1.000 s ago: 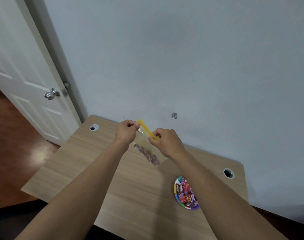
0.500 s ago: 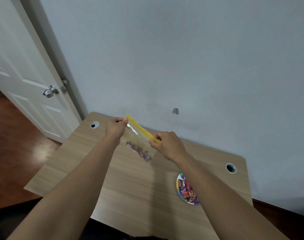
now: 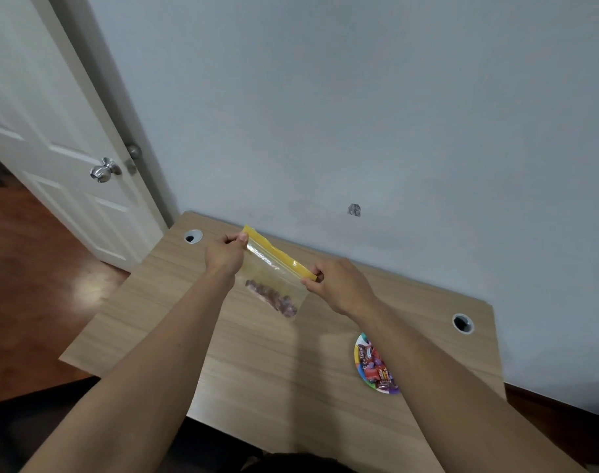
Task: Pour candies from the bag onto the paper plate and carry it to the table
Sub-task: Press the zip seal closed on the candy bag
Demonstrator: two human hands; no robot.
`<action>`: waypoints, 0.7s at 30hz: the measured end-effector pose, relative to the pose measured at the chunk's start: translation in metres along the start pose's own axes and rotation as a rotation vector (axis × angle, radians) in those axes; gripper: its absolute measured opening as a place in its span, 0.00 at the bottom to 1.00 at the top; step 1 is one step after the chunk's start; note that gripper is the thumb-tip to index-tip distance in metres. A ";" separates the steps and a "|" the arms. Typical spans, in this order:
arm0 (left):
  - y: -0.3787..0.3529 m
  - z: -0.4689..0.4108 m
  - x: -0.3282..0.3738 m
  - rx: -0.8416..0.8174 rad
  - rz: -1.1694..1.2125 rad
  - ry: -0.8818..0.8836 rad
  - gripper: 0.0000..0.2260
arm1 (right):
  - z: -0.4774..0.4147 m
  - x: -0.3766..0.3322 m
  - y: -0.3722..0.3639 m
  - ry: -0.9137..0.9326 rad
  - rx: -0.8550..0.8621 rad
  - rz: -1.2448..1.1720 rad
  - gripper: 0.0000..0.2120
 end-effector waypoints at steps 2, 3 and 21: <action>0.004 -0.002 -0.005 -0.016 -0.006 0.007 0.05 | 0.000 0.002 -0.002 0.004 -0.019 0.054 0.16; 0.005 -0.004 -0.008 -0.030 -0.010 0.008 0.05 | 0.001 0.003 -0.003 0.009 -0.028 0.077 0.17; 0.044 -0.022 -0.070 -0.162 -0.279 0.135 0.09 | 0.011 0.018 -0.071 0.049 -0.241 0.224 0.17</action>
Point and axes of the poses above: each hand's wrist, its own z-axis away from the middle knuckle, its own y-axis out of the back of the hand, x = y × z, the point moved 2 cm from there along -z, towards the middle knuckle, and after that the axes turned 13 degrees about y, right-handed, at the moved point
